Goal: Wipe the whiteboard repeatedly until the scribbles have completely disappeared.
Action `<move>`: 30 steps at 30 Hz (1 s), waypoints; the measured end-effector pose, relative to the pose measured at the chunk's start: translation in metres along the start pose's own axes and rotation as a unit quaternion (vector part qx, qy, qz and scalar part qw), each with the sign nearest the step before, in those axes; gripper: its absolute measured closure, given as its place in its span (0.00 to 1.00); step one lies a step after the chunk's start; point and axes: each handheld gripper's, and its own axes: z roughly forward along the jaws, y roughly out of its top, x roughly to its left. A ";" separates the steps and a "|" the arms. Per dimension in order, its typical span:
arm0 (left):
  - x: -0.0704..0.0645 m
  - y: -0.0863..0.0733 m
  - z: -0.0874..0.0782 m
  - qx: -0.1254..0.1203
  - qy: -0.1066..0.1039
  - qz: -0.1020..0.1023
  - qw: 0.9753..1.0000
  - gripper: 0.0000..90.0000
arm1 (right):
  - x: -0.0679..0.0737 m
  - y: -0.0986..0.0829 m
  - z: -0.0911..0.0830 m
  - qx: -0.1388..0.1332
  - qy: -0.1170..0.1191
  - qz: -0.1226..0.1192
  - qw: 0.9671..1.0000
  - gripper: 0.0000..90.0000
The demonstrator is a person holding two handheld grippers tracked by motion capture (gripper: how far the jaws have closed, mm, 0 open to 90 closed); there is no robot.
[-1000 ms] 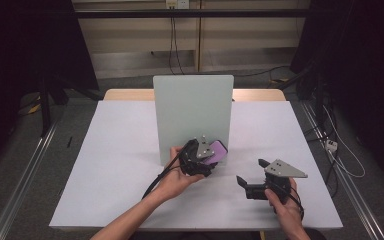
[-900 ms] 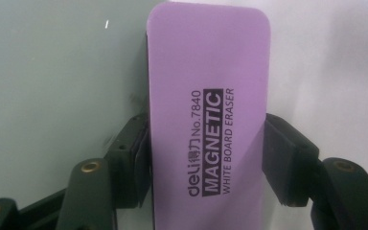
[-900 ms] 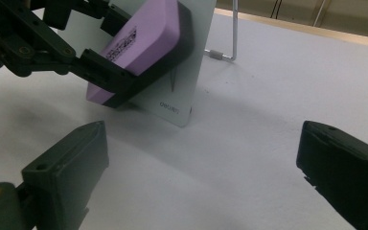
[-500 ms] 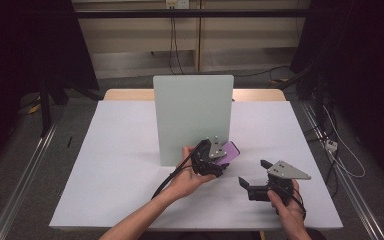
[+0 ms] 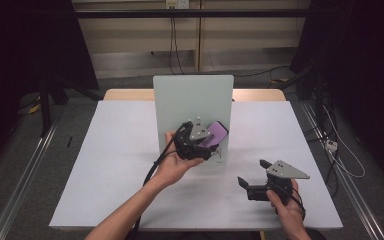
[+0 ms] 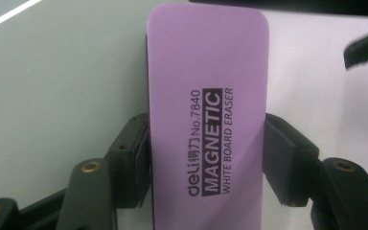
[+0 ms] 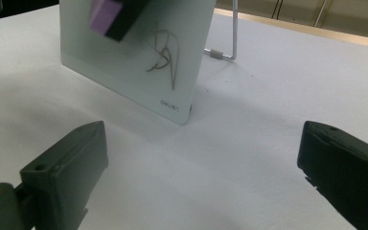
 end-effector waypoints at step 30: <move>-0.015 0.000 0.020 -0.019 -0.020 0.006 1.000 0.45 | -0.001 -0.001 -0.003 -0.002 0.006 0.002 1.000 0.03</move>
